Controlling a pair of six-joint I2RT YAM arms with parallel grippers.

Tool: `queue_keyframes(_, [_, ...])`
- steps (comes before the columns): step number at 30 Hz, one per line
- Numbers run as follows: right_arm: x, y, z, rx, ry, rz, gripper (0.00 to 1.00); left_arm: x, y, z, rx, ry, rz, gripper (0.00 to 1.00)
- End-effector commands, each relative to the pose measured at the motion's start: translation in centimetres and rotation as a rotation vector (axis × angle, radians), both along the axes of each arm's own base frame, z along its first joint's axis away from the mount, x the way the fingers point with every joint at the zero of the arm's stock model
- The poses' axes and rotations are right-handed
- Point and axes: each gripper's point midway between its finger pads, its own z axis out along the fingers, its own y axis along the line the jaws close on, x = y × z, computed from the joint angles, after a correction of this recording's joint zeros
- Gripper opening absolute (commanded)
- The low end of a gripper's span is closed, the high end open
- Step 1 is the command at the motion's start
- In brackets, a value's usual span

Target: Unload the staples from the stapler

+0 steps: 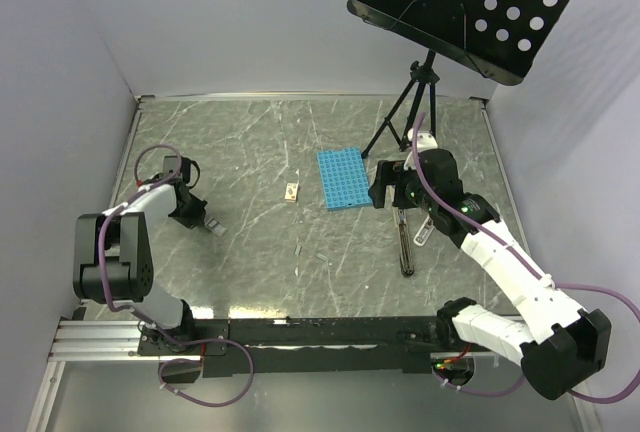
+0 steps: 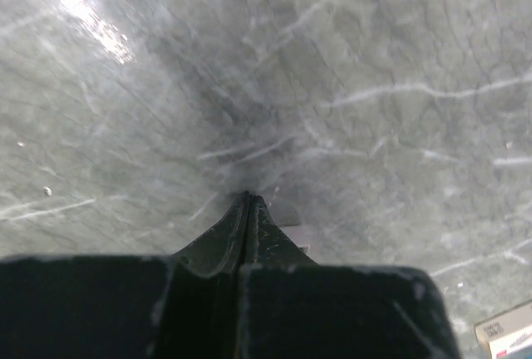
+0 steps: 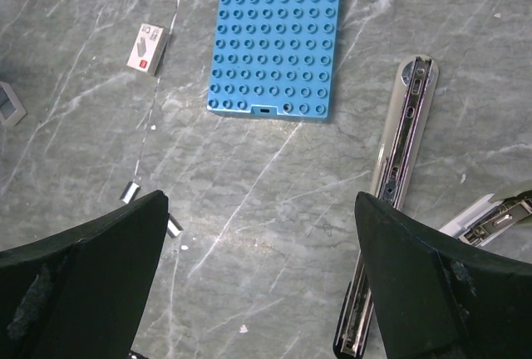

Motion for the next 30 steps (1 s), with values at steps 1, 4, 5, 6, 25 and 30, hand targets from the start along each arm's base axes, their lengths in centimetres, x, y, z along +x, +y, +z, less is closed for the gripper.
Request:
queue_keyframes(1, [0.2, 0.3, 0.7, 0.005, -0.032, 0.014, 1.0, -1.4, -1.9, -1.0, -0.08, 0.036, -0.022, 0.01])
queue_keyframes(4, [0.1, 0.2, 0.7, -0.001, -0.034, 0.014, 1.0, -1.6, -2.5, -0.8, -0.09, 0.044, -0.036, 0.01])
queue_keyframes(5, [0.1, 0.0, 0.5, -0.008, -0.032, 0.011, 1.0, -1.8, -2.3, -0.8, -0.078, 0.05, -0.033, 0.01])
queue_keyframes(6, [0.0, 0.1, 0.5, -0.006, -0.035, 0.016, 1.0, -2.0, -3.2, -0.6, -0.07, 0.049, -0.064, 0.01])
queue_keyframes(25, [-0.5, 1.5, -0.9, 0.006, 0.007, 0.082, 1.0, -4.4, -8.0, 0.5, -0.164, 0.037, -0.133, 0.01])
queue_keyframes(30, [-0.7, 1.9, -1.3, 0.006, 0.021, 0.095, 1.0, -5.0, -10.0, 0.5, -0.198, 0.033, -0.16, 0.01])
